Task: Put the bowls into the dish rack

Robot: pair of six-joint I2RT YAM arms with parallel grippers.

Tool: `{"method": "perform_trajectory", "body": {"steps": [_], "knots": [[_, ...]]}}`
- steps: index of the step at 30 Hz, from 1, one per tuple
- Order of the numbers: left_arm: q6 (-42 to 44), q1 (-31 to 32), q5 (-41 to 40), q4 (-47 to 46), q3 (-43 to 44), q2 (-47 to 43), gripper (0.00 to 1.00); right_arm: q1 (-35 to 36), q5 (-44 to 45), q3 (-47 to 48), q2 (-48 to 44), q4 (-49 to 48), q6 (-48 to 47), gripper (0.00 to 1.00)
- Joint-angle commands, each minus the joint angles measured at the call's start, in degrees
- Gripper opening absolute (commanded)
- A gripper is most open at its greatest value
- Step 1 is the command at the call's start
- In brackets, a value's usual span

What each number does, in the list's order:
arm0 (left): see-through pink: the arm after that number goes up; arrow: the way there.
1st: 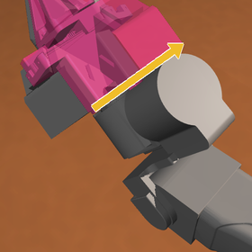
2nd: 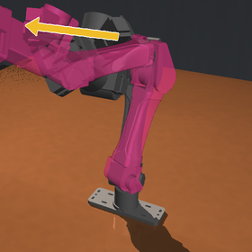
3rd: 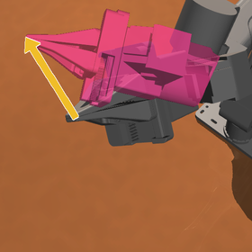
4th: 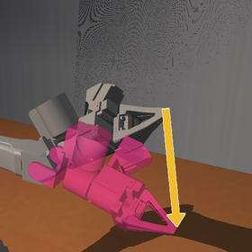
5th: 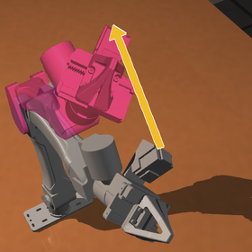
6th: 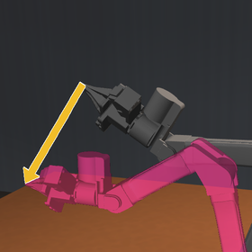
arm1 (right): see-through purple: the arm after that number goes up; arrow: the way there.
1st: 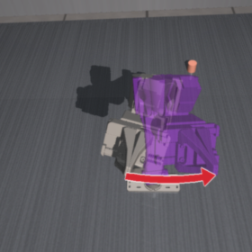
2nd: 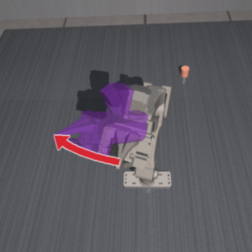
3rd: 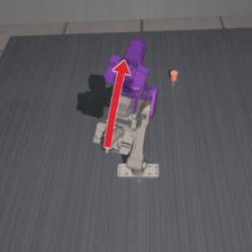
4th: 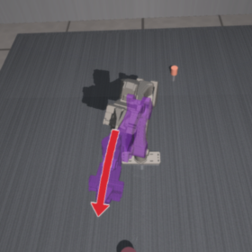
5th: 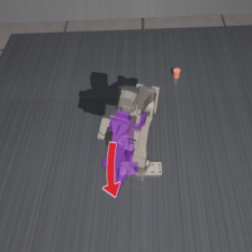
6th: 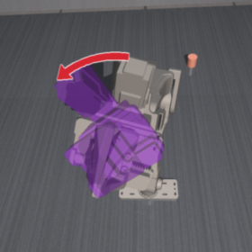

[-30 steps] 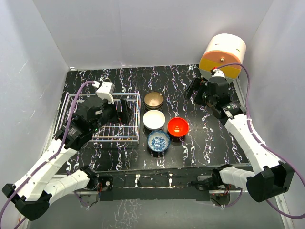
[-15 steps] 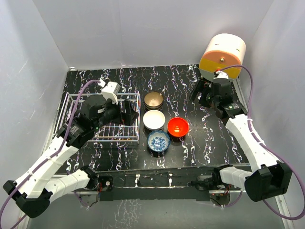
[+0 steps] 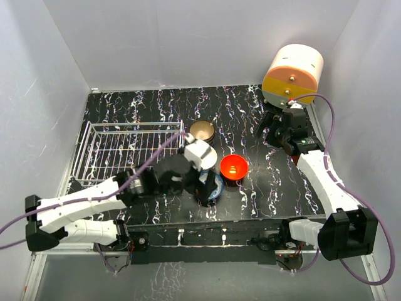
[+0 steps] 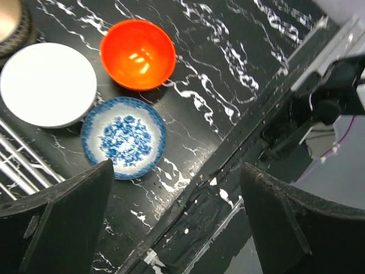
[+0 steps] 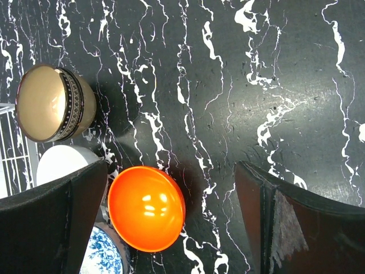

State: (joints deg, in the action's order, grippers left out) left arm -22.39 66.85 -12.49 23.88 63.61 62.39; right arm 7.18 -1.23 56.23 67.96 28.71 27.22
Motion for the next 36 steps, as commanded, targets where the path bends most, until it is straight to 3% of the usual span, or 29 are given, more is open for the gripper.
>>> {"method": "perform_trajectory", "body": {"steps": [1, 6, 18, 24, 36], "knots": [[-0.39, 7.77, -12.26, -1.18, -1.74, 3.37, 0.89, -0.89, -2.02, -0.7, -0.33, -4.53, 0.29, 0.98], [1.55, 10.97, -14.79, -6.14, -4.89, 9.93, 0.85, -1.93, -3.01, -1.52, -0.45, -5.12, 0.37, 0.98], [9.45, 11.05, -19.41, -24.23, -15.45, 17.75, 0.68, -4.8, -6.41, -3.44, -0.72, -6.81, 0.16, 0.98], [12.53, 10.94, -14.22, -28.81, -17.48, 19.59, 0.67, -5.65, -7.3, -3.75, -0.28, -7.24, 0.2, 0.98], [9.65, 7.14, -2.0, -33.02, -21.2, 21.62, 0.62, -7.0, -8.79, -4.72, 1.03, -8.72, 0.71, 0.98]]}}
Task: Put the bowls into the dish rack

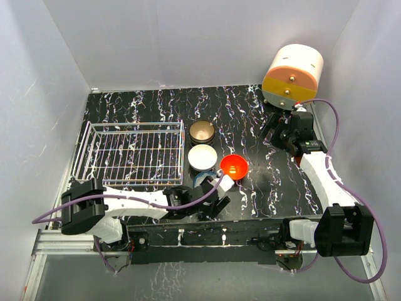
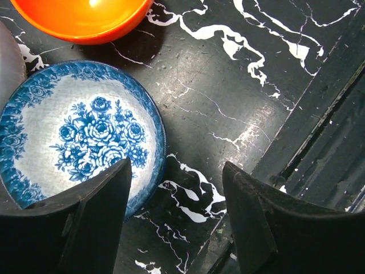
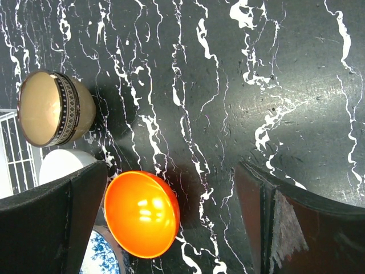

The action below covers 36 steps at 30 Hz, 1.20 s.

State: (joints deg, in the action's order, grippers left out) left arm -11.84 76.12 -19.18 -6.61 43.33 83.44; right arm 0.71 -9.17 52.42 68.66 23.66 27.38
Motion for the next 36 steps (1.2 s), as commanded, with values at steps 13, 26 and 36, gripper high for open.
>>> {"method": "perform_trajectory", "body": {"steps": [13, 26, 36], "knots": [[0.08, -5.72, 8.67, -2.81, 0.34, 4.93, 0.5, -0.53, -1.22, -2.15, 0.17, -4.37, 0.66, 0.98], [-1.56, -5.72, 7.77, -2.79, -0.92, 4.91, 0.04, -2.98, -1.01, -3.53, -0.65, -4.79, 1.09, 0.98], [-3.01, -1.38, 8.41, 1.61, 4.29, 2.19, 0.0, -3.56, -0.26, -4.06, -1.95, -4.69, 1.43, 0.99]]}}
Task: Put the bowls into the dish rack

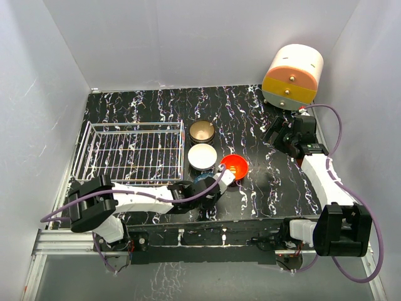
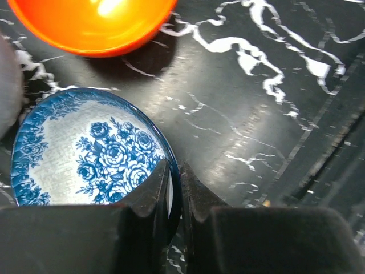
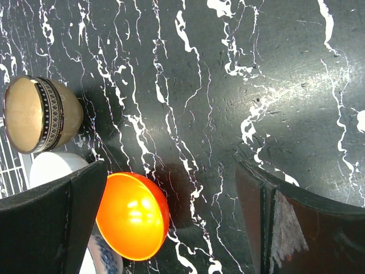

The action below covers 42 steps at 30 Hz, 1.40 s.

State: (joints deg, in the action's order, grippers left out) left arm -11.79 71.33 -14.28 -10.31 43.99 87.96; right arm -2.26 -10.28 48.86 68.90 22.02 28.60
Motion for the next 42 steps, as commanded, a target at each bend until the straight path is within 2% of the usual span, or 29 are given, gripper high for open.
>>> {"method": "perform_trajectory", "body": {"steps": [1, 11, 15, 17, 20, 24, 29, 32, 38, 42], "knots": [[-3.06, 4.47, 3.31, 6.87, 4.92, -2.99, 0.0, -0.63, 0.83, -0.52, -2.25, -3.04, 0.31, 0.99], [-3.31, 5.78, 2.6, 6.02, 8.35, -18.76, 0.0, -1.08, 1.02, -0.81, -2.97, -3.06, 0.76, 0.98], [-2.44, 2.88, 0.17, 6.92, 9.68, -23.26, 0.0, -1.25, 0.42, -0.53, -3.14, -3.04, 1.25, 0.98], [-3.01, -1.55, 0.65, 4.87, 7.64, -26.69, 0.0, -1.25, 0.1, -0.6, -3.28, -3.08, 1.57, 0.98], [-5.77, -11.98, 5.59, 0.59, 3.2, -32.77, 0.0, -1.24, -0.3, -0.62, -3.22, -3.11, 1.79, 0.98], [-6.66, -23.99, 10.58, 1.12, 2.3, -37.72, 0.0, -1.24, -0.53, -0.43, -3.25, -2.95, 1.75, 0.98], [-9.06, -32.09, 13.81, -0.16, 0.76, -41.08, 0.0, -1.25, -0.93, -0.91, -2.93, -3.49, 2.19, 0.98], [-13.81, -38.51, 18.75, -4.1, -2.19, -41.05, 0.0, -1.2, -1.9, -1.6, -2.57, -4.07, 2.58, 0.98], [-27.98, -53.67, 32.82, -17.64, -9.16, -37.88, 0.0, -1.2, -2.09, -2.16, -3.08, -3.89, 2.0, 0.98], [-36.03, -59.73, 40.96, -27.65, -12.14, -33.2, 0.0, -1.25, -2.36, -2.61, -3.26, -3.92, 1.96, 0.98]]}}
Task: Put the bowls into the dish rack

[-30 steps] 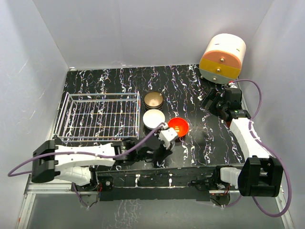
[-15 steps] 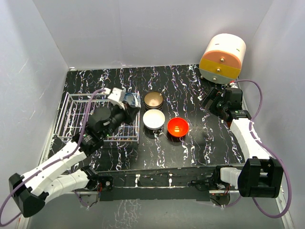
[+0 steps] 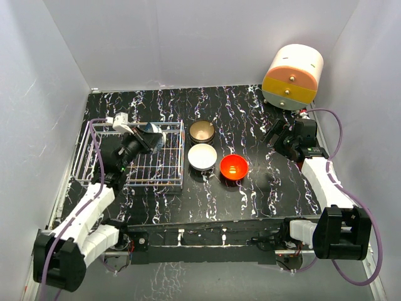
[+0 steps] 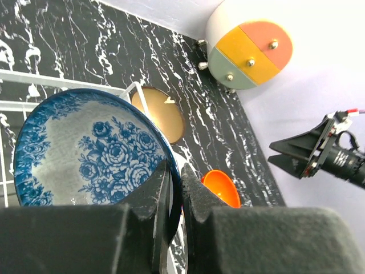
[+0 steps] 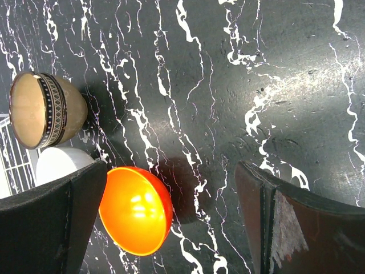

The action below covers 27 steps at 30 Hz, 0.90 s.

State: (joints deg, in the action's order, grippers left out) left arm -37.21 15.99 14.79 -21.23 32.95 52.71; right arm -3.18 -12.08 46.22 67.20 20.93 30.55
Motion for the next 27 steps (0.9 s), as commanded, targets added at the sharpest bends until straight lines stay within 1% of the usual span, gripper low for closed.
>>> {"method": "perform_trajectory", "body": {"steps": [1, 4, 7, 9, 15, 22, 27], "knots": [[-12.77, -5.5, 13.59, -19.58, -1.97, 3.42, 0.0, -0.34, -0.58, -0.03, -1.47, -2.83, -0.04, 0.98], [-19.38, -7.99, 17.78, -28.95, -5.6, 7.47, 0.0, -0.32, -0.58, -0.44, -1.5, -3.09, -0.08, 0.98], [-25.86, -9.65, 19.93, -39.21, -8.57, 11.31, 0.0, -0.33, -0.51, -0.84, -1.52, -3.27, -0.05, 0.98], [-28.03, -9.83, 20.65, -42.92, -9.27, 13.39, 0.0, -0.34, -0.37, -0.94, -1.45, -3.28, -0.17, 0.98], [-29.96, -9.95, 21.18, -46.08, -9.66, 17.98, 0.0, -0.32, 0.12, -1.0, -1.55, -3.29, -0.32, 0.98], [-31.55, -10.57, 21.27, -47.33, -10.89, 22.72, 0.0, -0.42, 0.29, -1.21, -1.41, -3.35, -0.31, 0.98], [-34.01, -11.55, 20.73, -52.86, -13.57, 27.76, 0.0, -0.42, 0.46, -1.39, -1.38, -3.44, -0.48, 0.98]]}}
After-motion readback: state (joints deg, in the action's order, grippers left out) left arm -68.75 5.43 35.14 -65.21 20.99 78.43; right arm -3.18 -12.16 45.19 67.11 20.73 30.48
